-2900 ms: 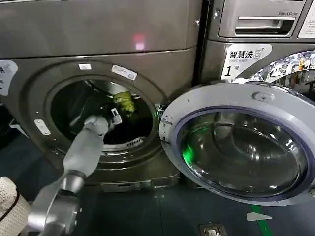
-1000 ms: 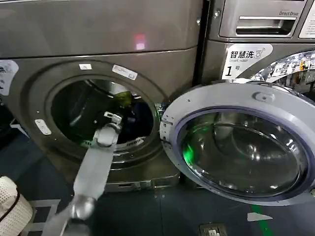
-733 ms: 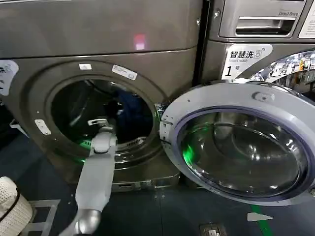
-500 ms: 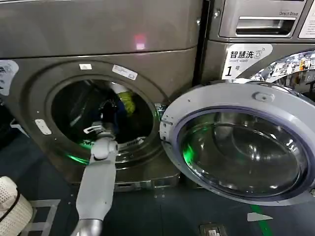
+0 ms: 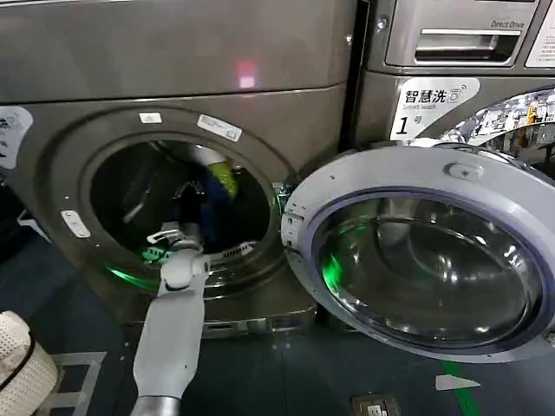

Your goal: Grasp the clothes from the dryer.

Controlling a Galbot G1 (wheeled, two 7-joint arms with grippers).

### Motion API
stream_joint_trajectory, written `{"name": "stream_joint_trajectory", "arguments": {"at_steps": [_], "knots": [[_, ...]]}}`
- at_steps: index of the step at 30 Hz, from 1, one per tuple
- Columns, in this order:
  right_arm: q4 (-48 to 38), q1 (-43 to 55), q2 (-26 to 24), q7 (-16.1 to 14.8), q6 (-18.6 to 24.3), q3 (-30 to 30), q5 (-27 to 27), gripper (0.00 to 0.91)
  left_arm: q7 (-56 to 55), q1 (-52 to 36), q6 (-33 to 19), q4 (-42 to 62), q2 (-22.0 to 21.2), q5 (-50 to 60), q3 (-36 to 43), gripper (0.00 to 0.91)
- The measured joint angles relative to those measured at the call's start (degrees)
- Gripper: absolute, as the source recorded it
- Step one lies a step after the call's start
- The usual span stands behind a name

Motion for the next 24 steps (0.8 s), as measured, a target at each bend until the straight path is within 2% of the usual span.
{"name": "stream_joint_trajectory", "arguments": {"at_steps": [24], "knots": [[-0.5, -0.2, -0.2, -0.2, -1.2, 1.8, 0.2, 0.907, 1.0, -0.4, -0.1, 0.5, -0.1, 1.7, -0.1, 0.000]]}}
